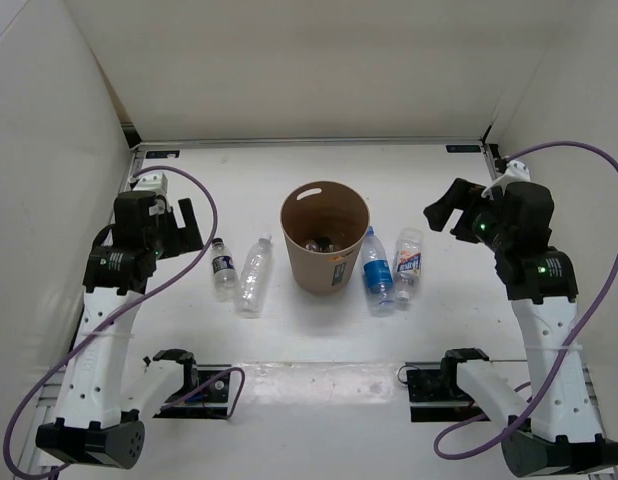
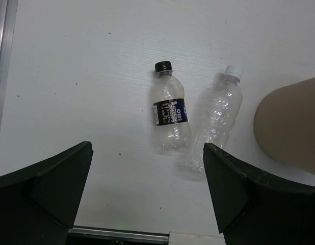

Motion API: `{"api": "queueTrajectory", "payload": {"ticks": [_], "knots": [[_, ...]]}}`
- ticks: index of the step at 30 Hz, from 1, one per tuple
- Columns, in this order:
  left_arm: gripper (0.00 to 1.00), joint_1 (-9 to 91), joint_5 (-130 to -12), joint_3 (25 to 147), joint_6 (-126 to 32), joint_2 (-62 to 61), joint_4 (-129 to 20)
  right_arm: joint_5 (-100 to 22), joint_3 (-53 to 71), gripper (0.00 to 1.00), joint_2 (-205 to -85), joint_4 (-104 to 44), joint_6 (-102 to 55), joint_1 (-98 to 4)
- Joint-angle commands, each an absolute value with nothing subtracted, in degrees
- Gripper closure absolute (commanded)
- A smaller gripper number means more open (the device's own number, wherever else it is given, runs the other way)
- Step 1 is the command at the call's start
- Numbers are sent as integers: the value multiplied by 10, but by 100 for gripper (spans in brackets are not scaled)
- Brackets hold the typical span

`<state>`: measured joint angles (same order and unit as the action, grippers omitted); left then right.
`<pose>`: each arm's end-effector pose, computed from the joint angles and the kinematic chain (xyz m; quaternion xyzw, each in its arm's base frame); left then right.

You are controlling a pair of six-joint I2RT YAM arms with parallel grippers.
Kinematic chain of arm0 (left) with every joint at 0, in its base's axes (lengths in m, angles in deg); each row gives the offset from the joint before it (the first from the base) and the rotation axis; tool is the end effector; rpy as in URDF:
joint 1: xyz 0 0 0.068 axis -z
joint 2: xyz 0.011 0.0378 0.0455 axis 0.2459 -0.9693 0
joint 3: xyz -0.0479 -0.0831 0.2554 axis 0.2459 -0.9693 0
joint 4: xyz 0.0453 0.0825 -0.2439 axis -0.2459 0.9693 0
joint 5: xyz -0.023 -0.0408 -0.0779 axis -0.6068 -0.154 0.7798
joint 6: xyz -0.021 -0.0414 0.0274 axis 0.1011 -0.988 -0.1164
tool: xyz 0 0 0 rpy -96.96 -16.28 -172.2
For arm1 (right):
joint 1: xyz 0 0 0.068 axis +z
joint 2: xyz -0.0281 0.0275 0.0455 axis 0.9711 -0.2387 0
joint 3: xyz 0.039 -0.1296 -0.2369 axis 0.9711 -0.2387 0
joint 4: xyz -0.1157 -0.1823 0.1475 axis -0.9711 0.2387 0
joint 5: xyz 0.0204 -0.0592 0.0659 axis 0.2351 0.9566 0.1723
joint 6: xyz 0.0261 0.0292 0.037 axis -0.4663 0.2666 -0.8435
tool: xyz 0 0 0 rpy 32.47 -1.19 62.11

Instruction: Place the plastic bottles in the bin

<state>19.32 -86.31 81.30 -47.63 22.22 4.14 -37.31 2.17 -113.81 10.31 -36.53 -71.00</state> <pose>0.1648 -0.0102 0.3712 -0.0822 0.9080 -0.0062 0.4108 0.1633 0.0187 0.4106 0.0769 0.8249 0.1657 0.5349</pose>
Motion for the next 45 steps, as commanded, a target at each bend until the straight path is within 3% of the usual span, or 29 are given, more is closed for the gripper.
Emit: {"api": "queueTrajectory", "payload": {"ticks": [1, 3, 6, 18, 23, 30, 35, 42, 45], "knots": [[0, 193, -851, 816, -481, 232, 40, -315, 25, 10, -1117, 117, -390, -698], [0, 192, -860, 814, -482, 240, 39, -284, 1, 10, -1111, 116, -417, -717], [0, 192, -872, 808, -483, 254, 38, -374, -10, 10, -1129, 107, -398, -756], [0, 193, -867, 813, -483, 245, 45, -349, -52, 10, -1280, 84, -429, -710], [0, 193, -870, 812, -483, 250, 45, -397, -76, 10, -1377, 45, -470, -723], [0, 192, -864, 813, -483, 244, 44, -344, -35, 10, -1511, 78, -486, -682], [0, 192, -861, 814, -483, 239, 45, -377, -1, 10, -1596, 95, -495, -691], [0, 192, -855, 817, -482, 229, 43, -334, 25, 10, -1617, 124, -507, -666], [0, 194, -856, 817, -480, 229, 45, -329, 23, 18, -1616, 125, -509, -664]]}}
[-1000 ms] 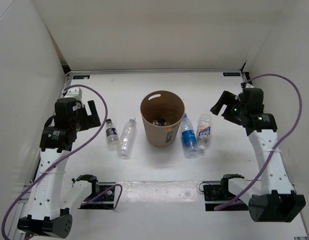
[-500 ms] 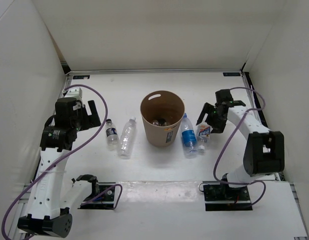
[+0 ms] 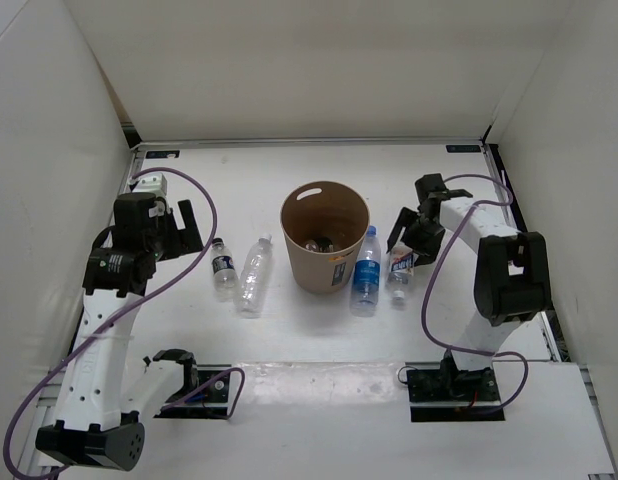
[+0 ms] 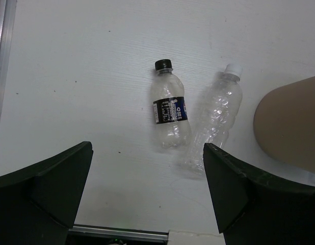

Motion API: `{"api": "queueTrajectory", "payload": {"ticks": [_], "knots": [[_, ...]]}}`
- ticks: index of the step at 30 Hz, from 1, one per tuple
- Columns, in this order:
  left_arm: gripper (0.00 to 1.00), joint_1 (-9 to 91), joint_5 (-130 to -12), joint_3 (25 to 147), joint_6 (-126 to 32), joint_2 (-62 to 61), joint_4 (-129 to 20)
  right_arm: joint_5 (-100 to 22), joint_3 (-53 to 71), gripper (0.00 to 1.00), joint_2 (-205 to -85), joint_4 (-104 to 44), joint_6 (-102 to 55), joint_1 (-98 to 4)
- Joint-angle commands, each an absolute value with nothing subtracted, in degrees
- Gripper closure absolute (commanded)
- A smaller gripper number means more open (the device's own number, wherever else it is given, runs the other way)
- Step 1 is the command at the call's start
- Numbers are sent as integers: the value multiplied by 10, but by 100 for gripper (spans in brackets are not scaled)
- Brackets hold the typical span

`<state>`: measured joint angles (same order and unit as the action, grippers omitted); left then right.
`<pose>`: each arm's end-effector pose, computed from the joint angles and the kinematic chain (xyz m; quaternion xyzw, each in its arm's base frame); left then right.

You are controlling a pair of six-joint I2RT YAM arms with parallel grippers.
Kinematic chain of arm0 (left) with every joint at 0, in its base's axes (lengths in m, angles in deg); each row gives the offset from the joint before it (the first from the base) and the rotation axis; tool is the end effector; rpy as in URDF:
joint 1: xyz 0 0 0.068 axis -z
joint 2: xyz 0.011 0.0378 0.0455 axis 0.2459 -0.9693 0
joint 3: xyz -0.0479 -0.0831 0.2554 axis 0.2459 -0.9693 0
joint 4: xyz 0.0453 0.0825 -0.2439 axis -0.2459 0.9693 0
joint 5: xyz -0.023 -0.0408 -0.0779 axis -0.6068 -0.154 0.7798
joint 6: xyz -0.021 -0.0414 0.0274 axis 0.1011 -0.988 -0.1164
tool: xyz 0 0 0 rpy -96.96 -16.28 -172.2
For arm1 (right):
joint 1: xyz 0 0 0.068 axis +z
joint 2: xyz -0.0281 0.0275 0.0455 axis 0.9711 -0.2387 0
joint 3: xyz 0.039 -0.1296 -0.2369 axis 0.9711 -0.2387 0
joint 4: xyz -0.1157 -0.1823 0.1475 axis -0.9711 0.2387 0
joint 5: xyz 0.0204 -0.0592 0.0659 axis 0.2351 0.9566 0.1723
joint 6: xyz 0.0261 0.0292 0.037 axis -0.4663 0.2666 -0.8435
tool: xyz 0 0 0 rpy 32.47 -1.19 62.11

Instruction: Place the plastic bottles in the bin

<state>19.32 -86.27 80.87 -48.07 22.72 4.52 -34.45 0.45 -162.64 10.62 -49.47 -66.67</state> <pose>0.1624 -0.0100 0.3696 -0.0855 0.9088 -0.0077 0.4083 0.3278 0.0570 0.1919 0.1966 0.9687 0.0809 0.1281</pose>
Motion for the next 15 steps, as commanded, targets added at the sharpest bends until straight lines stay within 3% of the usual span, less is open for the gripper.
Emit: {"api": "queueTrajectory", "payload": {"ticks": [1, 7, 15], "knots": [[0, 194, -856, 817, -480, 230, 44, -329, 24, 23, -1616, 128, -510, -661], [0, 192, -856, 816, -480, 233, 44, -319, 18, 40, -1613, 130, -517, -644], [0, 194, -858, 815, -480, 233, 43, -364, -10, 86, -1581, 116, -517, -676]]}}
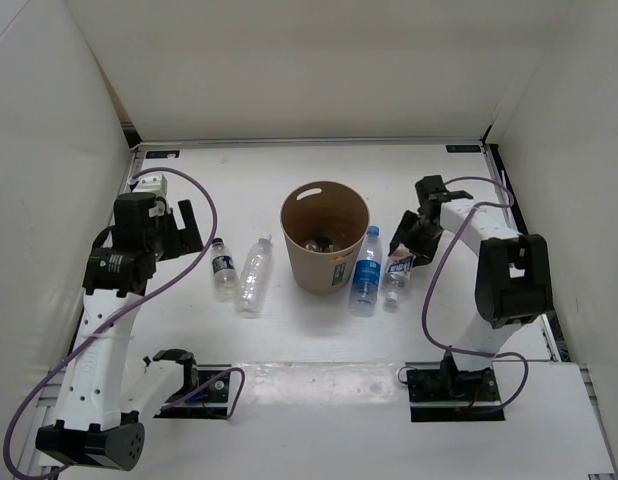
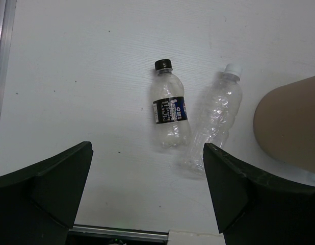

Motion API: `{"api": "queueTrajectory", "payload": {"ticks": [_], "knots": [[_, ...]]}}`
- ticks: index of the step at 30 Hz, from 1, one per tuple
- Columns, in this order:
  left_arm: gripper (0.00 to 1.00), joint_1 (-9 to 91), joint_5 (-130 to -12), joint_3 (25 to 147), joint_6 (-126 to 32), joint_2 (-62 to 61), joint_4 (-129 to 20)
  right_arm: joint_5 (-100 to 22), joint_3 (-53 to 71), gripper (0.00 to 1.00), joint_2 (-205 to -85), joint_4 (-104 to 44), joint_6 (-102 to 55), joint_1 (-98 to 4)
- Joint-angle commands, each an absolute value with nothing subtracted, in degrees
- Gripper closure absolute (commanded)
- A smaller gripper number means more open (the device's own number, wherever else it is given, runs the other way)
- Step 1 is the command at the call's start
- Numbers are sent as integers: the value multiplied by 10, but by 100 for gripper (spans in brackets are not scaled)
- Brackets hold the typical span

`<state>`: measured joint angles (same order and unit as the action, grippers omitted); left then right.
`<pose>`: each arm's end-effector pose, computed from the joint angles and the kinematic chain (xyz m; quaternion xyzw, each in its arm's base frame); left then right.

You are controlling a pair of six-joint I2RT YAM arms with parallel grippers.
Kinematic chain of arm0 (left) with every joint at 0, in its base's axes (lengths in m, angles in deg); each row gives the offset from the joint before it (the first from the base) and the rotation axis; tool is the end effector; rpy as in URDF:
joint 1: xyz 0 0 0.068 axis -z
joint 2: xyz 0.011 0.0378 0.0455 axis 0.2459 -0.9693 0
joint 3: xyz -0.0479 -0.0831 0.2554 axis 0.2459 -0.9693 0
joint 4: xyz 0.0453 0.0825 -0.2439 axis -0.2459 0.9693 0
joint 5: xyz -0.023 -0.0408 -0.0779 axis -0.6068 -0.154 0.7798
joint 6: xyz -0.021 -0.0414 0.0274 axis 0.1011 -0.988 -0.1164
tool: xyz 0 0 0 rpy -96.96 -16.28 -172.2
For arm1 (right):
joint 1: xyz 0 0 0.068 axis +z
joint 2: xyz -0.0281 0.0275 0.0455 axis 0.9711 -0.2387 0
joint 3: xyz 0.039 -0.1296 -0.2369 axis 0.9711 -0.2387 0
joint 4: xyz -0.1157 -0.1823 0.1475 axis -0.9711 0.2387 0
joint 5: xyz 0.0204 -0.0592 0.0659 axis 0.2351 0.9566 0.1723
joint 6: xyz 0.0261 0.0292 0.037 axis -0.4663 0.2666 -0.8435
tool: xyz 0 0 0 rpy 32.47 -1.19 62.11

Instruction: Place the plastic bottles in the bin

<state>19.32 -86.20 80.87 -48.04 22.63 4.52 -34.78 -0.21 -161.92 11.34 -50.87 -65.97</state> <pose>0.1628 -0.0100 0.3694 -0.0850 0.9092 -0.0080 0.4075 0.3227 0.0605 0.1923 0.2024 0.9683 0.0837 0.1203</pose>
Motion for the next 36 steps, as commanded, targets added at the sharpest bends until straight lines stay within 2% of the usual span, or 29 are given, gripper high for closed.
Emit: {"api": "queueTrajectory", "payload": {"ticks": [1, 3, 10, 12, 14, 16, 17, 21, 25, 29, 36], "knots": [[0, 193, -857, 815, -480, 234, 43, -365, -18, 96, -1569, 118, -516, -690], [0, 192, -857, 815, -480, 234, 45, -363, -19, 100, -1551, 130, -510, -708], [0, 192, -848, 814, -482, 231, 43, -337, -11, 100, -1347, 110, -474, -779], [0, 194, -846, 815, -482, 229, 42, -291, 4, 100, -1302, 89, -459, -748], [0, 192, -846, 815, -483, 226, 43, -207, 23, 100, -1254, 81, -457, -670], [0, 193, -846, 815, -482, 221, 43, -158, 48, 100, -1238, 67, -454, -595], [0, 192, -847, 815, -481, 220, 42, -77, 52, 100, -1219, 58, -454, -546], [0, 192, -853, 813, -482, 220, 44, 50, 88, 100, -1213, -3, -417, -432], [0, 193, -850, 815, -482, 212, 45, 103, 154, 100, -1237, -1, -408, -368], [0, 193, -848, 815, -481, 208, 45, 147, 169, 100, -1243, -64, -361, -308], [0, 193, -848, 817, -481, 207, 45, 112, 167, 100, -1263, -148, -321, -264]]}}
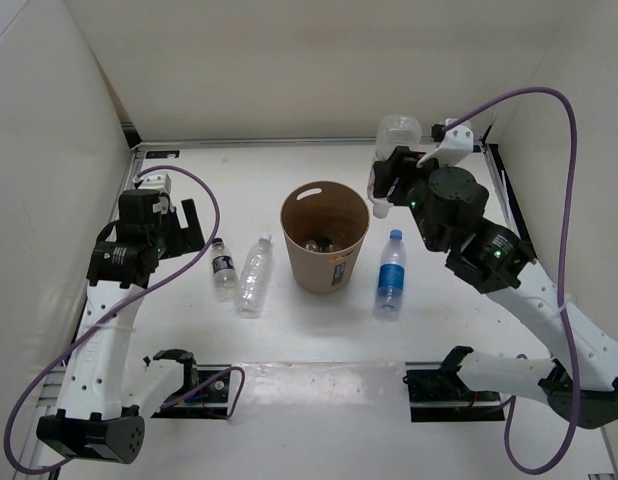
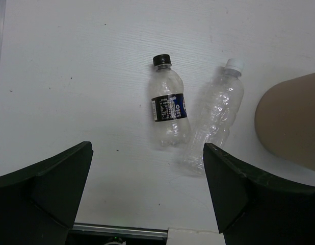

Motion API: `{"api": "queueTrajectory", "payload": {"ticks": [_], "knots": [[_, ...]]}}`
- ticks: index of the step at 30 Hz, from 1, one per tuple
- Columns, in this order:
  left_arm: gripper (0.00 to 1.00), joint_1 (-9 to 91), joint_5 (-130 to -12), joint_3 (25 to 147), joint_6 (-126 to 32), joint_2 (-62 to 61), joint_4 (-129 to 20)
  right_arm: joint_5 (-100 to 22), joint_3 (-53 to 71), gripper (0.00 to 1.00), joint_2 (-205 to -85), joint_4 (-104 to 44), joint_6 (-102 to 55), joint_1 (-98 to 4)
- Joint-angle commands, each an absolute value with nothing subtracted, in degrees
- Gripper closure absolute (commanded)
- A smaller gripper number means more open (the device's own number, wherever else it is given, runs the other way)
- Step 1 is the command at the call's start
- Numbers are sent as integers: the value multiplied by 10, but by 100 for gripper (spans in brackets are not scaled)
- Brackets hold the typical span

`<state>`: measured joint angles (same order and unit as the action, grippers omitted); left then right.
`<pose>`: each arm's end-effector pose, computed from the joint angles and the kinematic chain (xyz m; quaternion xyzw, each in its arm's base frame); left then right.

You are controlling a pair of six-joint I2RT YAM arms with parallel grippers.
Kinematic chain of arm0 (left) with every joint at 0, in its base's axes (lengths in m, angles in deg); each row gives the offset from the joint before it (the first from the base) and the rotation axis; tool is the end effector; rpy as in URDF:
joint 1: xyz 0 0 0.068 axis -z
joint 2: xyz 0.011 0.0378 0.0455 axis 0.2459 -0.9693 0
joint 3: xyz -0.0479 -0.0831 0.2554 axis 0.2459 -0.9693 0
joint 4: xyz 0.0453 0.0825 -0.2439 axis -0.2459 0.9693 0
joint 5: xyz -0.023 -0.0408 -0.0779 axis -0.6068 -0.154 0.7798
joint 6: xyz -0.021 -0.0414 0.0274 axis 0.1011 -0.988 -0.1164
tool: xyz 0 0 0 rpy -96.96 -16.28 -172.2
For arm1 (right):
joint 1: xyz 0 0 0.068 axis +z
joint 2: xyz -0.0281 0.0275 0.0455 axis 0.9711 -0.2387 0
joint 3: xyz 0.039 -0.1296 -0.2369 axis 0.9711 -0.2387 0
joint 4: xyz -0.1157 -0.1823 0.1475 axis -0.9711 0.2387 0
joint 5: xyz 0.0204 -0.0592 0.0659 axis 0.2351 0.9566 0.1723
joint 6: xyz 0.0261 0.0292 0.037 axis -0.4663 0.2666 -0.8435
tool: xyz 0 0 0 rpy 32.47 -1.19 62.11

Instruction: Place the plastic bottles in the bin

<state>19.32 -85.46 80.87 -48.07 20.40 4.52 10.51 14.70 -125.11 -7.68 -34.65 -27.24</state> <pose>0.1726 -0.0114 0.3636 -0.0822 0.9174 -0.0108 0.3892 0.1514 0.1378 0.4806 0.0563 0.7177 0.1419 0.6794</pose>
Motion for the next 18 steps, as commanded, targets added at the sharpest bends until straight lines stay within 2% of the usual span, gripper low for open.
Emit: {"api": "queueTrajectory", "payload": {"ticks": [1, 6, 18], "knots": [[0, 192, -849, 817, -480, 208, 45, 94, 166, 100, -1266, -153, -321, -264], [0, 193, -846, 817, -482, 200, 42, 109, 158, 100, -1310, -210, -292, -232], [0, 192, -840, 822, -482, 188, 45, 21, 83, 100, -1326, -212, -415, -285]]}}
